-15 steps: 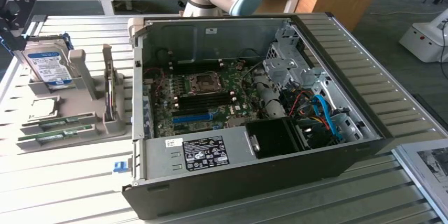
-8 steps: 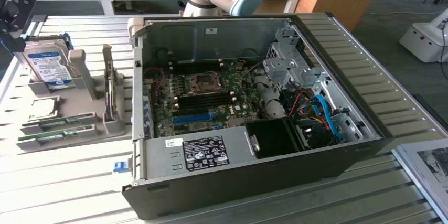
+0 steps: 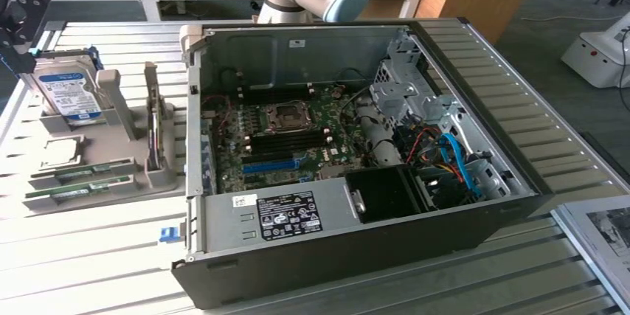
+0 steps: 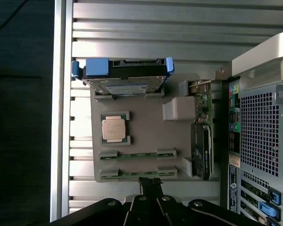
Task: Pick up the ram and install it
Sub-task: 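Pick up the ram and move it above insertion slot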
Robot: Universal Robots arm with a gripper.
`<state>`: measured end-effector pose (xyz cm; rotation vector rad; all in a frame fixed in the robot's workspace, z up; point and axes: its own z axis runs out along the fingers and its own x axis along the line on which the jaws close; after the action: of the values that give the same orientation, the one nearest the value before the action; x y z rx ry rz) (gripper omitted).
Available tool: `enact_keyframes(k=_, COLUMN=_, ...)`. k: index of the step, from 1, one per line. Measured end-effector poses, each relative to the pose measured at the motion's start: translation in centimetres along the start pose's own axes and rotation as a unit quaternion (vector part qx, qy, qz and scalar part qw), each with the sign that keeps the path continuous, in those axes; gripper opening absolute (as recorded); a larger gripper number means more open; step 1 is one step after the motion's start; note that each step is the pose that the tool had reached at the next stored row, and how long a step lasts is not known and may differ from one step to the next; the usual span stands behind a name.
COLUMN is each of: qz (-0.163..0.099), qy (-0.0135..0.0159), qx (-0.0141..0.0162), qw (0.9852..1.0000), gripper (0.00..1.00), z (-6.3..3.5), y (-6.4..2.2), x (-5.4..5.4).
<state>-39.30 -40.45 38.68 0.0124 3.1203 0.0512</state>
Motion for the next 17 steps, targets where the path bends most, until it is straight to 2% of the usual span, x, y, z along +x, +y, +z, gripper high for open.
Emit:
enact_keyframes(k=11, qz=0.0, qy=0.0, qx=0.0, qw=1.0, gripper=0.1, z=0.0, y=0.0, x=0.0)
enact_keyframes(k=17, qz=-0.024, qy=0.0008, qx=-0.0005, qw=0.9997, gripper=0.1, z=0.01, y=0.0, x=0.0)
